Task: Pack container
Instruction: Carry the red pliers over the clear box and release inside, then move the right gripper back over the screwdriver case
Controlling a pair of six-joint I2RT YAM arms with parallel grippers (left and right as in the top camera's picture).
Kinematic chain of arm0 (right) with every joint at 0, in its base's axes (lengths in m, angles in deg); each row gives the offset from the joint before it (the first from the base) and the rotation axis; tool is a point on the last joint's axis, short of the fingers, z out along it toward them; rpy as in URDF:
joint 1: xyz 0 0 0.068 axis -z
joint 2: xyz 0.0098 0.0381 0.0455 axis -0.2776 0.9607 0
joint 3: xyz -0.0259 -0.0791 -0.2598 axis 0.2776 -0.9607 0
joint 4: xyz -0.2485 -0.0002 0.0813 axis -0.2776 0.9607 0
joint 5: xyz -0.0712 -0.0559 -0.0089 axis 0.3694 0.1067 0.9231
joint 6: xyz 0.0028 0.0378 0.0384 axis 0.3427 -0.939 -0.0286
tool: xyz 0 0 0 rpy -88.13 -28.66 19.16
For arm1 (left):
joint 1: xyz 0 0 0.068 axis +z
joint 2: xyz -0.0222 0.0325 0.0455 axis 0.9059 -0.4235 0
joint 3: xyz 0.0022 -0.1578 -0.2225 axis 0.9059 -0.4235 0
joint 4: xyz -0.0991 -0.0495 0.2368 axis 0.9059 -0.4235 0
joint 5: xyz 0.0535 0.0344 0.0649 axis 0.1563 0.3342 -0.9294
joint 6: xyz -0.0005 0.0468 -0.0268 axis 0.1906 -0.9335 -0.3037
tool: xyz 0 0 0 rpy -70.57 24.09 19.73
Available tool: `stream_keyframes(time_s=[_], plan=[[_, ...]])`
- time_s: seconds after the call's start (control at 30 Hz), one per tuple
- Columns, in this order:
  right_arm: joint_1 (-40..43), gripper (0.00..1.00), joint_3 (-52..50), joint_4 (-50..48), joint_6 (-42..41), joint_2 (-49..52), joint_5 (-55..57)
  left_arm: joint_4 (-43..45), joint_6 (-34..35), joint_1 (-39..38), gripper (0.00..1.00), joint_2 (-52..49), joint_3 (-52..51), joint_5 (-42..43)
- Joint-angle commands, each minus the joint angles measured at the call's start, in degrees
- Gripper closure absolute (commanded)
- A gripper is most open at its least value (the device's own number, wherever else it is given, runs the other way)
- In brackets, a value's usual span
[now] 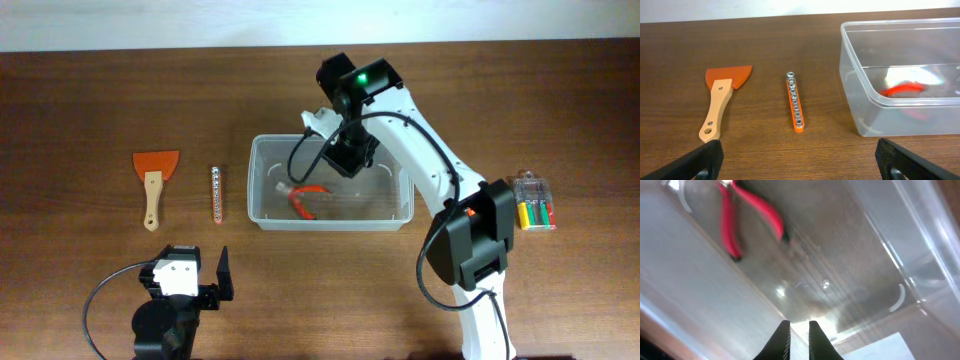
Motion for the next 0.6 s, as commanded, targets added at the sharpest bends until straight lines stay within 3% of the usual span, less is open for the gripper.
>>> stream_keyframes(time_s=[0.0,0.33,0.47,0.53,0.57], plan=[[-0.5,0.88,-2.2,-1.4,0.5,-0.8,-1.0,0.2,0.2,-0.3,0.01,0.3,-0.4,0.6],[0.8,0.87,0.5,-4.2,-5.4,-0.9,-0.7,0.2,0.2,-0.3,0.01,0.3,-0.4,0.6],[4.0,0.63,8.7,-0.6,-8.3,-0.9,-0.6,0.2,0.2,-0.3,0.01,0.3,-0.4,0.6],[6.7,0.4,14.7,3.1,-9.6,-0.9,0.4,0.2,0.2,-0.3,0.01,0.3,-0.4,0.6],[8.2,0.36,17.4,5.0,-10.3,-1.0,1.3,0.2,0.2,-0.3,0.01,0.3,-0.4,0.6]])
